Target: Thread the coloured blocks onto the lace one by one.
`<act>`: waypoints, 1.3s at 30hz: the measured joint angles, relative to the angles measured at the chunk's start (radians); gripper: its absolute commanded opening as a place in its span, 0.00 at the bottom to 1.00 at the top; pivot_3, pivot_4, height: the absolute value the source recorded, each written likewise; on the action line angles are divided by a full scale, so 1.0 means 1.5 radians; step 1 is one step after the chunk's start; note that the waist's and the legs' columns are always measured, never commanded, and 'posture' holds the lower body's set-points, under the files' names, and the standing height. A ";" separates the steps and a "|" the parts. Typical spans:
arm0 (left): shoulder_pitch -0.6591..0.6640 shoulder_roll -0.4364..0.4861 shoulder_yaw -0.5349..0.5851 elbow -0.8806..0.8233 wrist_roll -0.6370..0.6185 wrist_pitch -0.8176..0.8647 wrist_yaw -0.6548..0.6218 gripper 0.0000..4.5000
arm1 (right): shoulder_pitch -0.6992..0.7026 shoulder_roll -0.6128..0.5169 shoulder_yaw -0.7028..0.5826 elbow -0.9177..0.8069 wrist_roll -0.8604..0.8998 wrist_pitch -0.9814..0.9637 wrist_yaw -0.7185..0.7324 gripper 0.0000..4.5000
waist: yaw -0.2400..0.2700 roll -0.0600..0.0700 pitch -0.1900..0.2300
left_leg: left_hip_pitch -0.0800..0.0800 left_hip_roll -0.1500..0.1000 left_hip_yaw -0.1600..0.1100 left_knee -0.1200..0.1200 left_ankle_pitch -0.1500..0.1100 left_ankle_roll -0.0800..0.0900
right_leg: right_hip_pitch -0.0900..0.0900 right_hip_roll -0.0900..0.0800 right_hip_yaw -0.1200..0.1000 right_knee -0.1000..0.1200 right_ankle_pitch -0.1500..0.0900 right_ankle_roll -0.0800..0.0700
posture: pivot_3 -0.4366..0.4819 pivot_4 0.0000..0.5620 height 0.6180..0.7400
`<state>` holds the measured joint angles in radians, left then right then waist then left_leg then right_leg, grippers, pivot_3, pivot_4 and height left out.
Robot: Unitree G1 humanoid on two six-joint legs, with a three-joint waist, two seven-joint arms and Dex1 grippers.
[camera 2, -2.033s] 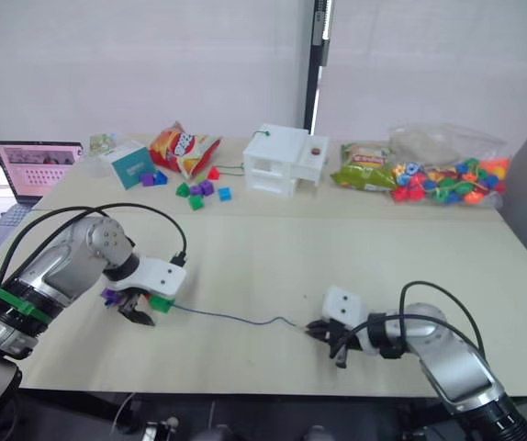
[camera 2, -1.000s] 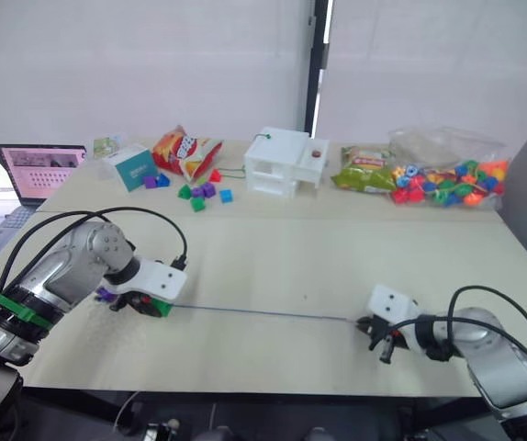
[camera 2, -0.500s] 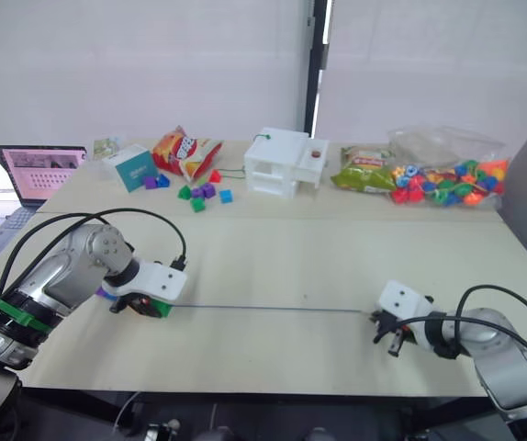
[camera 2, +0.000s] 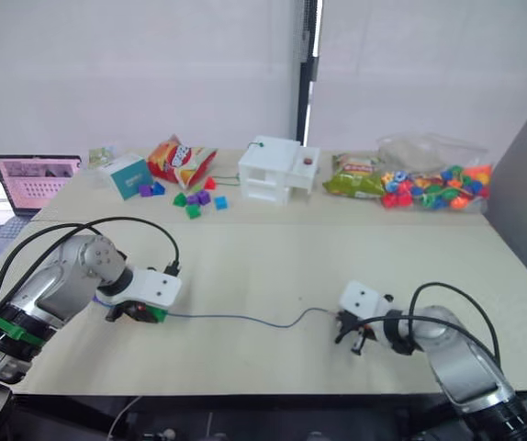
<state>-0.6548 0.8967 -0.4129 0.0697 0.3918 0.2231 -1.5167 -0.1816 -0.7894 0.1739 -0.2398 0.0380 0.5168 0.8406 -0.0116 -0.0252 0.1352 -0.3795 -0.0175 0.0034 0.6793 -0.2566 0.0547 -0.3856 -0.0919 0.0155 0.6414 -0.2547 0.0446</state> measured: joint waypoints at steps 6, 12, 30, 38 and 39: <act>0.020 0.006 0.029 -0.014 -0.037 -0.002 0.006 0.77 | 0.009 -0.012 -0.036 -0.008 0.019 -0.004 0.013 0.44 | 0.002 0.000 0.000 | -0.004 0.000 0.000 0.000 0.000 0.000 | -0.003 -0.001 0.000 0.000 0.000 0.000 | 0.48 0.27 1.00; 0.074 0.035 0.199 -0.053 -0.207 0.046 0.015 1.00 | 0.055 -0.048 -0.162 -0.069 0.138 0.051 0.077 0.90 | 0.003 0.001 0.001 | -0.020 -0.001 -0.001 0.002 0.000 0.000 | -0.019 -0.002 0.000 0.004 0.000 0.000 | 0.48 0.27 1.00; 0.530 -0.068 0.699 -0.020 -0.472 0.079 0.194 1.00 | 0.296 0.089 -0.470 -0.037 0.255 -0.010 0.002 0.99 | 0.017 0.002 0.002 | -0.011 -0.001 -0.001 -0.001 -0.001 -0.001 | -0.012 -0.015 0.000 -0.003 0.000 0.000 | 0.48 0.27 1.00; 0.557 -0.078 0.681 0.078 -0.473 -0.016 0.224 1.00 | 0.331 0.085 -0.473 0.050 0.243 -0.108 0.020 0.99 | 0.014 0.003 0.002 | -0.010 -0.001 -0.001 -0.004 -0.003 -0.006 | -0.012 -0.016 0.000 -0.008 0.001 0.000 | 0.48 0.27 1.00; 0.557 -0.081 0.678 0.083 -0.473 -0.023 0.226 1.00 | 0.331 0.084 -0.473 0.055 0.241 -0.114 0.020 0.99 | 0.014 0.003 0.002 | -0.010 -0.001 -0.001 -0.004 -0.003 -0.006 | -0.012 -0.016 0.000 -0.008 0.001 0.000 | 0.48 0.27 1.00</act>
<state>0.1810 0.7754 0.6043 0.1941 -0.3180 0.1891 -1.1774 0.3154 -0.6628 -0.5360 -0.1567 0.3989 0.3465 0.8710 0.0093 -0.0212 0.1383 -0.3949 -0.0184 0.0018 0.6730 -0.2614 0.0460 -0.4032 -0.1154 0.0162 0.6297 -0.2538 0.0442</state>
